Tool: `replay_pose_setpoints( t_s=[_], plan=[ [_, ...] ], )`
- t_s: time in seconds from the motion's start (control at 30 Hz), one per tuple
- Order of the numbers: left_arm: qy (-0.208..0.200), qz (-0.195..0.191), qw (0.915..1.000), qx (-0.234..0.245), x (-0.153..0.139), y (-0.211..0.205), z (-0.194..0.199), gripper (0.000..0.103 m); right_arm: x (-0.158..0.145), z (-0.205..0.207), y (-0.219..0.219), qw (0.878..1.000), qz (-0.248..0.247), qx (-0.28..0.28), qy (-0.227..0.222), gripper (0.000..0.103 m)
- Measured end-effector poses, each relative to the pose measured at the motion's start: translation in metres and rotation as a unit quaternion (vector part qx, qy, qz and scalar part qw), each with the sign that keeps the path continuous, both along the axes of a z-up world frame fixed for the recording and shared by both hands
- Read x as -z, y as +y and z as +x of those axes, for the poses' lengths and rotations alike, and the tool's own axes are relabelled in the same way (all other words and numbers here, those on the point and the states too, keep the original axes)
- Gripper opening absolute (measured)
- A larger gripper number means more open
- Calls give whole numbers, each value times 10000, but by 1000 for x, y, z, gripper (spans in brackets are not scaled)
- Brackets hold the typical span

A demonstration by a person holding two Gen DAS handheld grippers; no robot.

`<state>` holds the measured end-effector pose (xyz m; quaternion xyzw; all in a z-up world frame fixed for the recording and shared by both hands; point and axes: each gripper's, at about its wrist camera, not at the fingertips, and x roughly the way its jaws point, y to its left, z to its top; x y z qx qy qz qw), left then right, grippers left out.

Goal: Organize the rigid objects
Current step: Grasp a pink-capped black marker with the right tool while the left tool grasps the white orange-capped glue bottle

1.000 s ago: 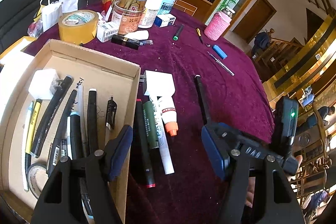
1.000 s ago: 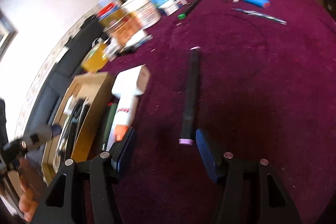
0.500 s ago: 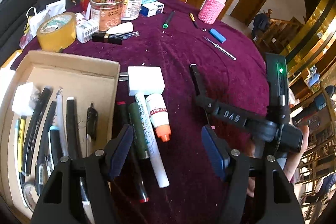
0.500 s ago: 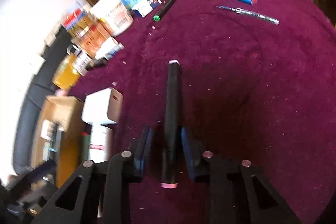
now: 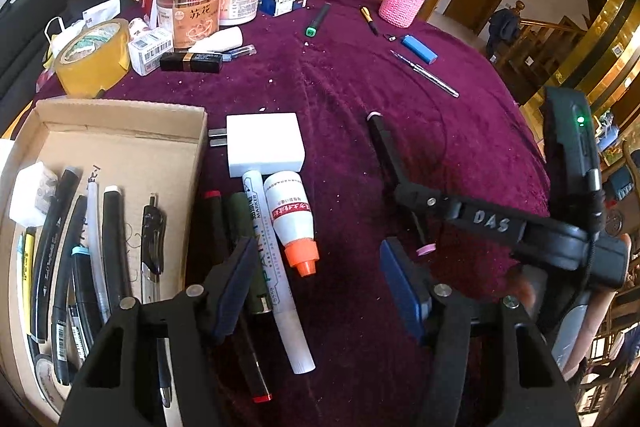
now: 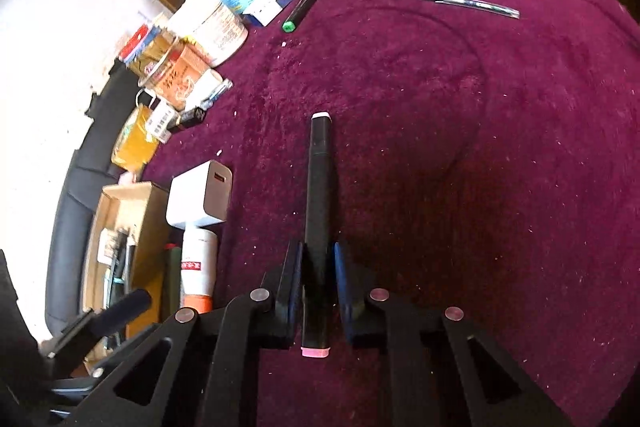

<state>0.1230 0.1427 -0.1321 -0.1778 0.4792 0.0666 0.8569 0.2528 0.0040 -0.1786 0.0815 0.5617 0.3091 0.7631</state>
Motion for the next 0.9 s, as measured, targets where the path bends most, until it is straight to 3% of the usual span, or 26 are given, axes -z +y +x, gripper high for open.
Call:
replay_pose_setpoints(
  t_s=[0.3, 0.57, 0.67, 0.77, 0.83, 0.9],
  plan=[
    [140, -11, 9999, 66, 9, -2, 12, 59, 2, 1, -2, 9998, -102, 165, 66, 15],
    [371, 369, 9986, 63, 20, -7, 42, 54, 3, 2, -2, 9997, -95, 197, 112, 15],
    [477, 701, 9964, 11, 25, -8, 51, 44, 4, 2, -2, 9997, -101, 198, 114, 15],
    [591, 660, 9961, 7, 31, -5, 56, 39, 4, 3, -3, 9996, -98, 209, 132, 15],
    [742, 586, 9955, -11, 39, -1, 60, 27, 4, 4, -3, 9996, -98, 212, 139, 16],
    [689, 579, 9959, -47, 39, 1, 58, 27, 4, 3, -3, 9996, -108, 208, 132, 16]
  ],
)
